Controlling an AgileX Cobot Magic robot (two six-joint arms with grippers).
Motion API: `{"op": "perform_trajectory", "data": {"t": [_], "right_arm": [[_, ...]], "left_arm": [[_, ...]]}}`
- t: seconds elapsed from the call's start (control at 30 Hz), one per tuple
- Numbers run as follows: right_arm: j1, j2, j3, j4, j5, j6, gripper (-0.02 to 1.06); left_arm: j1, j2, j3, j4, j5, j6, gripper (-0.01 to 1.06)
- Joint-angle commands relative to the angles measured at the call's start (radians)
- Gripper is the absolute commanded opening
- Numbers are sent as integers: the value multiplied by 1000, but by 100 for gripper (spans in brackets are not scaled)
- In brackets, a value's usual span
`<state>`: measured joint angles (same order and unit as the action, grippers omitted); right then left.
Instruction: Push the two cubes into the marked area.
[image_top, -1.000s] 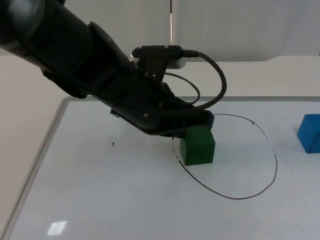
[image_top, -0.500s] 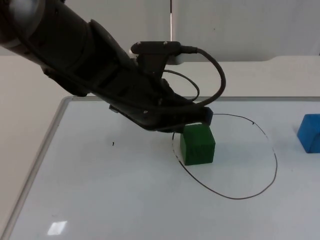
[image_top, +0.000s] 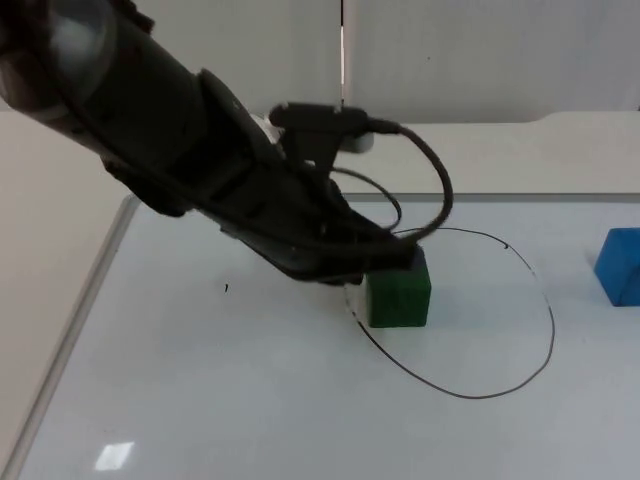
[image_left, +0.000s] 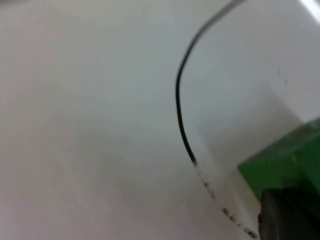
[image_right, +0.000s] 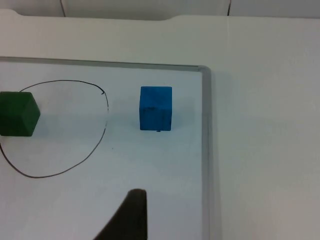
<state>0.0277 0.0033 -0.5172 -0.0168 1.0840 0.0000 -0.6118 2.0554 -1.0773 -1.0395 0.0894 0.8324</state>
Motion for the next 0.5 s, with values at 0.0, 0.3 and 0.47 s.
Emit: {"op": "perform_trajectory", "data": {"t": [0.0,0.3,0.47], "right_arm": [[-5,-3,2,-6,-5,-12,105],[-5,-3,2,-6,-5,-12,105],[-5,-3,2,-6,-5,-12,105]], "left_arm": [[-16,7,-3,5,3,-2,0],[-30,7,-5,5,-12,-2,0],[-30,7,-5,13,-13,-2,0]]}}
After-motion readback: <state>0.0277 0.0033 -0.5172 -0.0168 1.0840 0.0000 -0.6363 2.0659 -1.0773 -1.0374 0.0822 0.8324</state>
